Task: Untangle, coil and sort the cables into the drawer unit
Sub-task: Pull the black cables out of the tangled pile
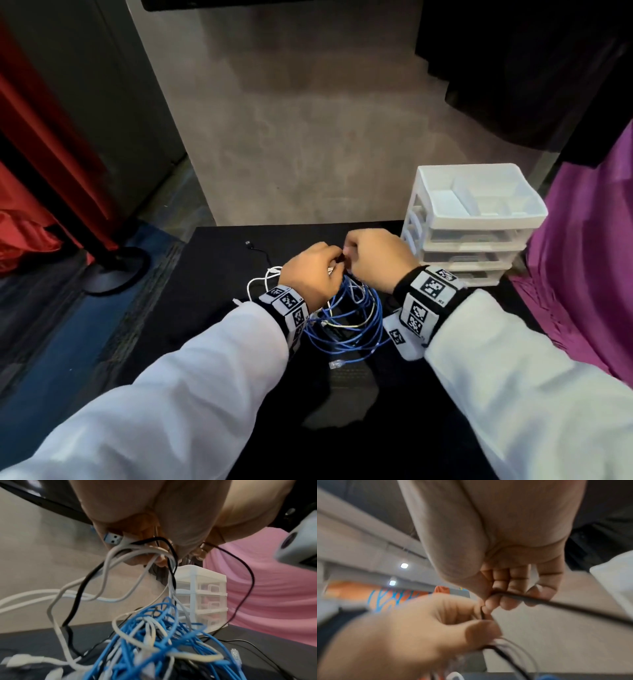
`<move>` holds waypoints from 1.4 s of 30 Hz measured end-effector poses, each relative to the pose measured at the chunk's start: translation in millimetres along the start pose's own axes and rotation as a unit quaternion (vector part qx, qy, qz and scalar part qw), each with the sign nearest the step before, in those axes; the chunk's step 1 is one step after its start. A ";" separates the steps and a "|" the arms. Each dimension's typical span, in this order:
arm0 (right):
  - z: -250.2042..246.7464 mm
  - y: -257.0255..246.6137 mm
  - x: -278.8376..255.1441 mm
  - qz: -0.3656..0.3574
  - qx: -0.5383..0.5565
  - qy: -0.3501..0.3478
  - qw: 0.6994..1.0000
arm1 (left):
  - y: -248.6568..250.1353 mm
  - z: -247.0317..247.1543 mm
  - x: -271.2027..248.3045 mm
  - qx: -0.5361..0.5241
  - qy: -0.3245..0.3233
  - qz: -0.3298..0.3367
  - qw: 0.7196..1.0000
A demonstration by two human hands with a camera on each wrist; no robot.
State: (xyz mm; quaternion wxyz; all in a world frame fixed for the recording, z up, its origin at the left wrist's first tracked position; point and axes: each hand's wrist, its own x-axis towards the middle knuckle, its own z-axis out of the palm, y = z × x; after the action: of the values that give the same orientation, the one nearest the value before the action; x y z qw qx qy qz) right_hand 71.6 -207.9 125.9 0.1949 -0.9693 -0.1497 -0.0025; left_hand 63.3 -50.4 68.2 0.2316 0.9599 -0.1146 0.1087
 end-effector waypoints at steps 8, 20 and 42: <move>-106.1 -31.2 13.8 -0.094 0.321 0.253 0.908 | -48.3 50.1 -19.5 -0.085 -0.040 -0.099 0.991; -80.6 13.5 -2.0 -0.086 0.257 0.135 0.953 | 8.8 -17.6 -7.2 -0.247 0.117 -0.030 0.962; -58.2 164.1 -61.3 0.043 0.079 0.012 0.996 | 31.7 101.6 -49.9 0.066 -0.282 0.011 0.957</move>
State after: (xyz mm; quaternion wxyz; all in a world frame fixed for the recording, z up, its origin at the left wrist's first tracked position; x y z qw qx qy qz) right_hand 63.9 -392.0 113.9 0.2728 -0.9563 -0.1048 0.0061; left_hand 23.1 -117.1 -19.8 0.1248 0.9635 -0.1783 -0.1560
